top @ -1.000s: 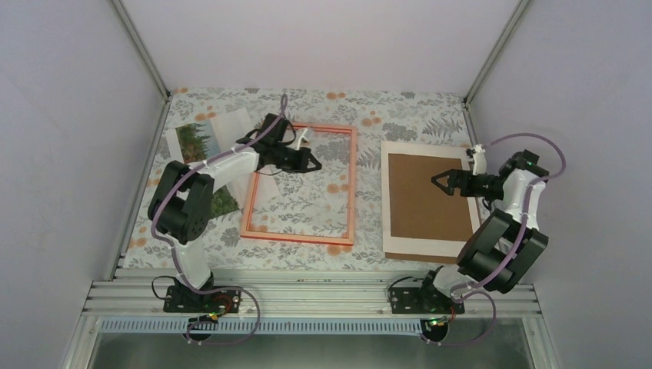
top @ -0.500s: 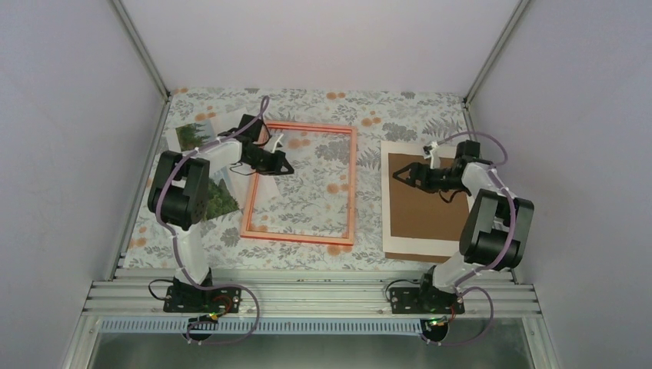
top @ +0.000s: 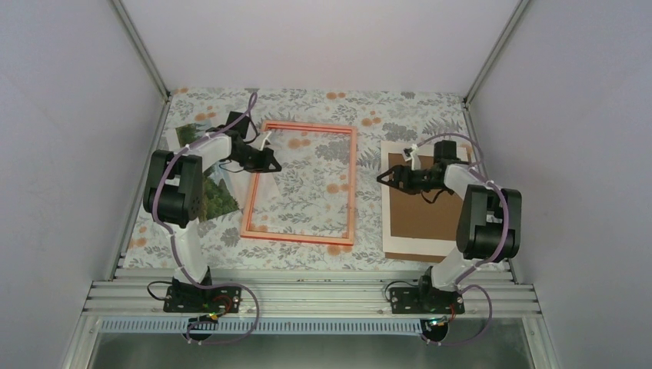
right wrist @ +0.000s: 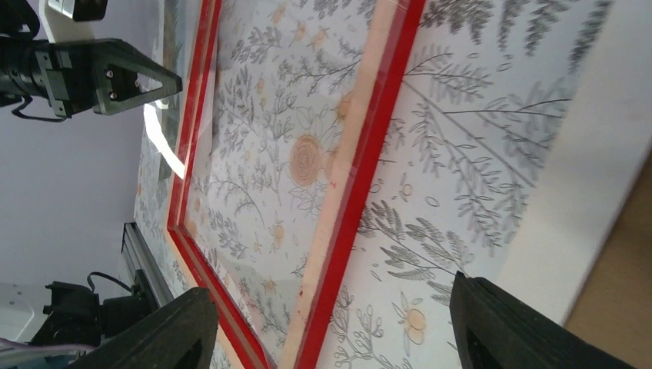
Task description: Put the photo into the frame
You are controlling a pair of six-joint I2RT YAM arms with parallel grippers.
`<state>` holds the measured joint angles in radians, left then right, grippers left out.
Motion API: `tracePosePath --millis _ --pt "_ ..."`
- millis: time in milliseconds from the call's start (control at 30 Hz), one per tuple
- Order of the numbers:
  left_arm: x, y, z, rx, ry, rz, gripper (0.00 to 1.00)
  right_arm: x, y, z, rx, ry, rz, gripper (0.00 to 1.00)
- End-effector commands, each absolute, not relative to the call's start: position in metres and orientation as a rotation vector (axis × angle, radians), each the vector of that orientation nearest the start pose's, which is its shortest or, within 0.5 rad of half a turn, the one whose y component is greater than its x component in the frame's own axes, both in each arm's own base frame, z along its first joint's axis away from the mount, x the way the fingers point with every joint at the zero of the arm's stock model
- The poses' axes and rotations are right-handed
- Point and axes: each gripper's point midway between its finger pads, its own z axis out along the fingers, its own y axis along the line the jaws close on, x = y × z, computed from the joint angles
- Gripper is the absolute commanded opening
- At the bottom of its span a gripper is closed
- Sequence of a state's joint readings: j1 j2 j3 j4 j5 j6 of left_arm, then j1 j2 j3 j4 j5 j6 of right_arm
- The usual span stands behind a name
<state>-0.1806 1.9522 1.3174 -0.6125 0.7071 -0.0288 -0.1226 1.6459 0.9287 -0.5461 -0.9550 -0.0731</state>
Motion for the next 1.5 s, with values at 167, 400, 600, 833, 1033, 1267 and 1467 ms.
tracePosePath --millis 167,400,600,833,1033,1267,1467 --pt "0.38 -0.179 0.069 0.394 2.699 -1.006 0.02 0.333 0.125 0.081 -0.194 2.514 1.275 0.7" --pt "0.379 -0.176 0.067 0.389 2.705 -0.988 0.02 0.329 0.131 0.08 -0.227 2.519 1.276 0.67" --pt "0.375 -0.174 0.065 0.391 2.728 -0.982 0.02 0.328 0.131 0.08 -0.232 2.521 1.271 0.67" --pt "0.371 -0.172 0.065 0.38 2.749 -0.981 0.02 0.327 0.131 0.08 -0.236 2.521 1.267 0.66" --pt "0.369 -0.173 0.068 0.385 2.75 -0.999 0.02 0.326 0.131 0.079 -0.238 2.523 1.263 0.65" --pt "0.37 -0.174 0.079 0.394 2.737 -1.011 0.02 0.327 0.131 0.078 -0.235 2.526 1.264 0.65" --pt "0.372 -0.174 0.082 0.379 2.747 -1.003 0.02 0.326 0.132 0.077 -0.239 2.528 1.266 0.64"
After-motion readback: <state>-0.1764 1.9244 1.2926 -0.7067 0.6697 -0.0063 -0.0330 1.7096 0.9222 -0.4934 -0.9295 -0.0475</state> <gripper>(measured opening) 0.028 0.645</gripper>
